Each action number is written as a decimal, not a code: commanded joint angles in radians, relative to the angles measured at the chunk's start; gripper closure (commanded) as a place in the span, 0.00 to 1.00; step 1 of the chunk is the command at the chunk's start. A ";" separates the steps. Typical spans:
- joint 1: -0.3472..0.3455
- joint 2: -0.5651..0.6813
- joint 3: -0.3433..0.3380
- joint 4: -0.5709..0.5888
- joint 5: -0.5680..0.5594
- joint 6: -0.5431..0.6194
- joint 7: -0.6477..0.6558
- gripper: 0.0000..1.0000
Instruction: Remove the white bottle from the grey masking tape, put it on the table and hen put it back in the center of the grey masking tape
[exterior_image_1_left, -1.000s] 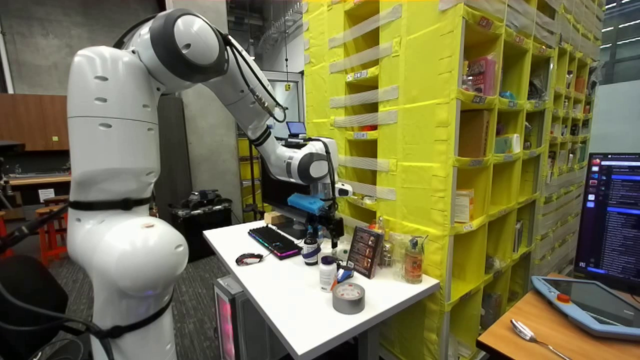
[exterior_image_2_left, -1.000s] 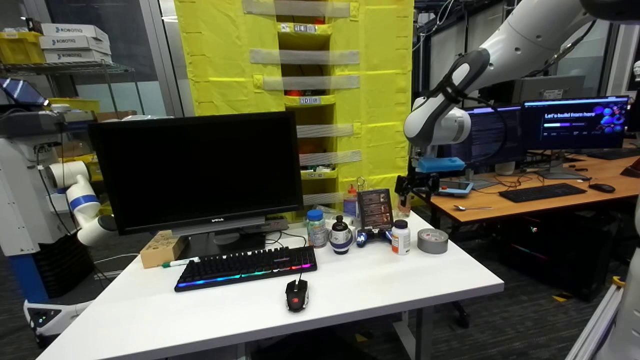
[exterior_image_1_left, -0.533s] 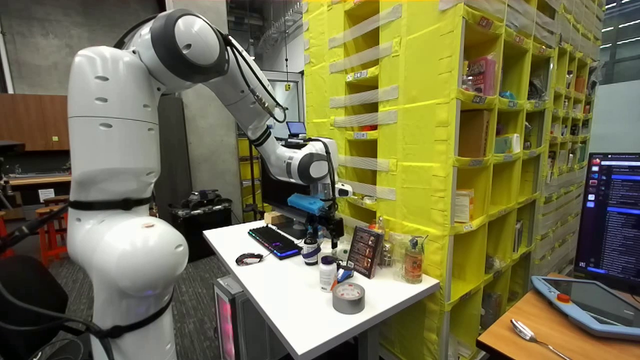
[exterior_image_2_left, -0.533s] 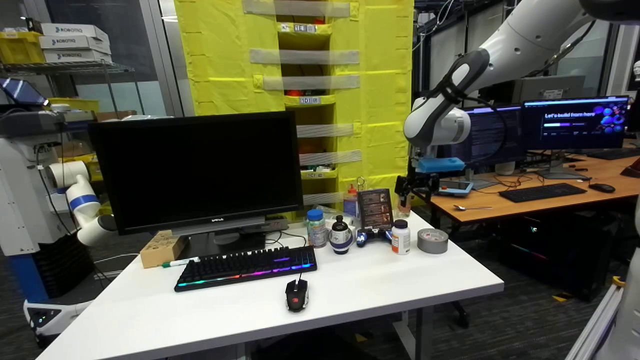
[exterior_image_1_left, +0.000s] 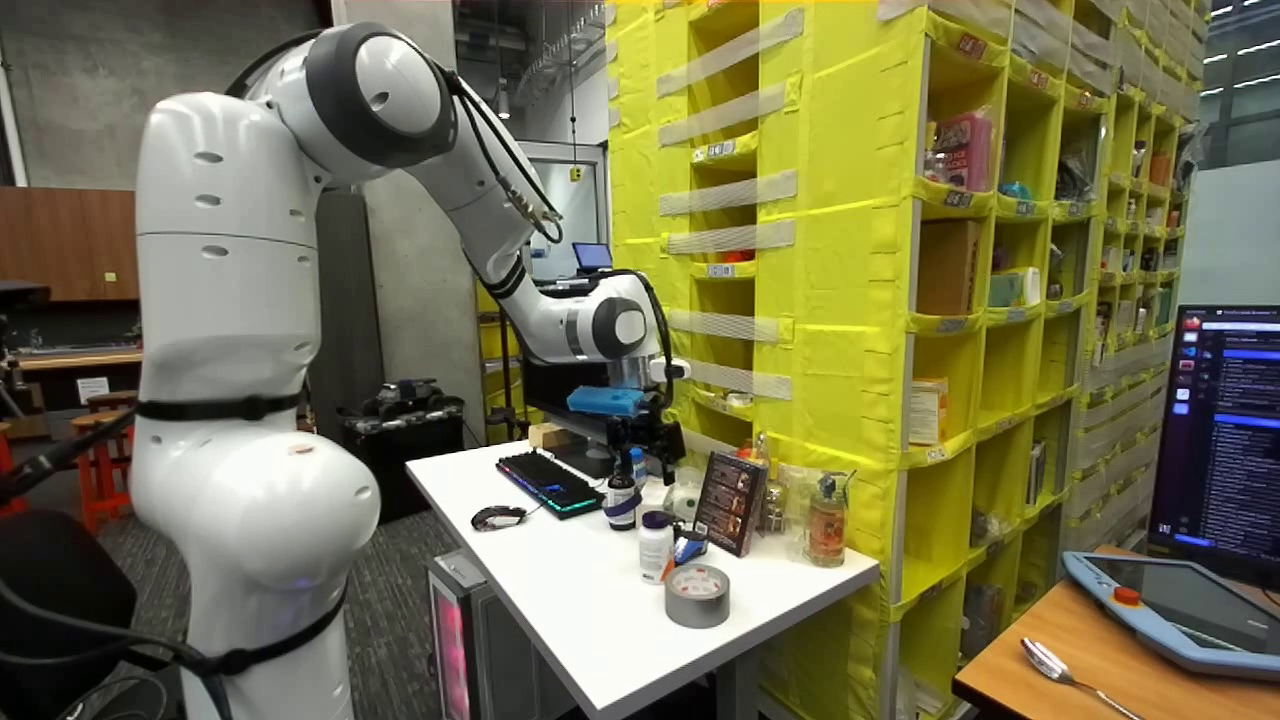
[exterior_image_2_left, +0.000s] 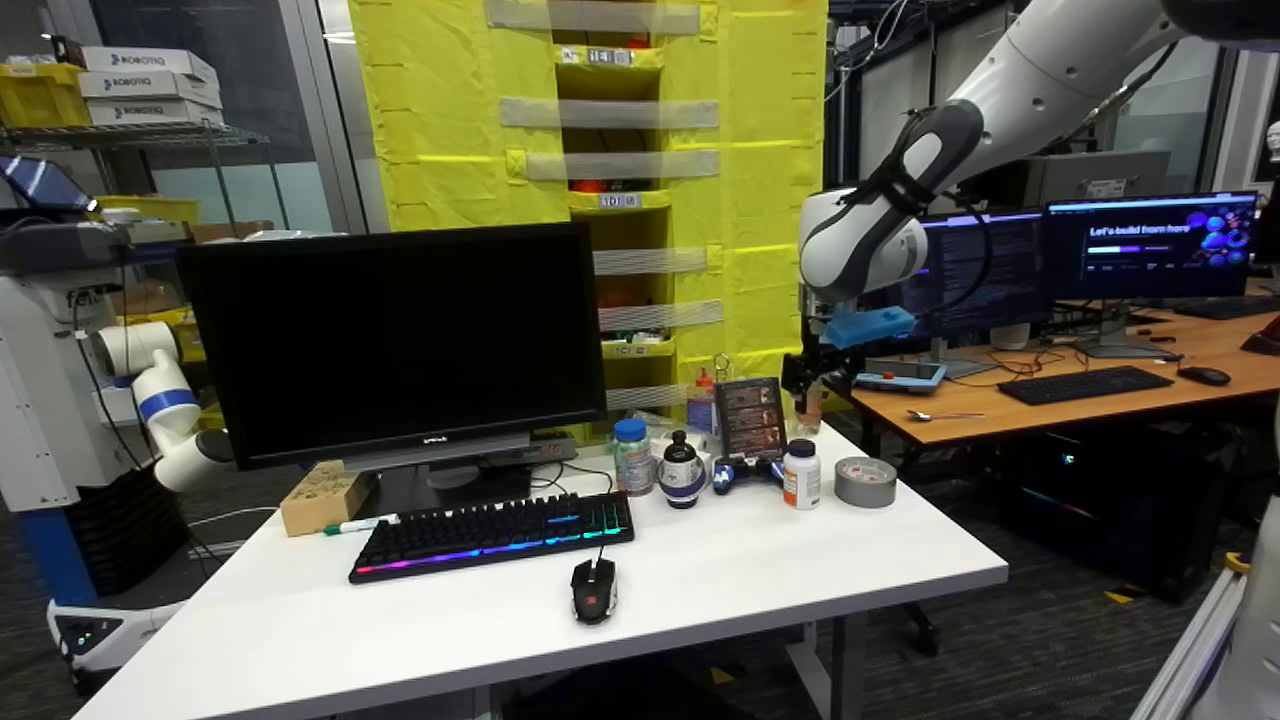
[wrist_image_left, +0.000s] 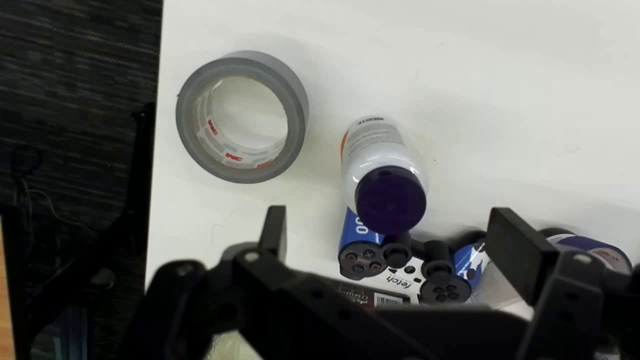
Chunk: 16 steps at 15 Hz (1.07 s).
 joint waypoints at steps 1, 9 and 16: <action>0.026 0.000 0.015 0.027 -0.098 -0.039 0.077 0.00; 0.058 0.076 0.024 0.073 -0.195 -0.105 0.240 0.00; 0.071 0.154 0.018 0.114 -0.166 -0.084 0.273 0.00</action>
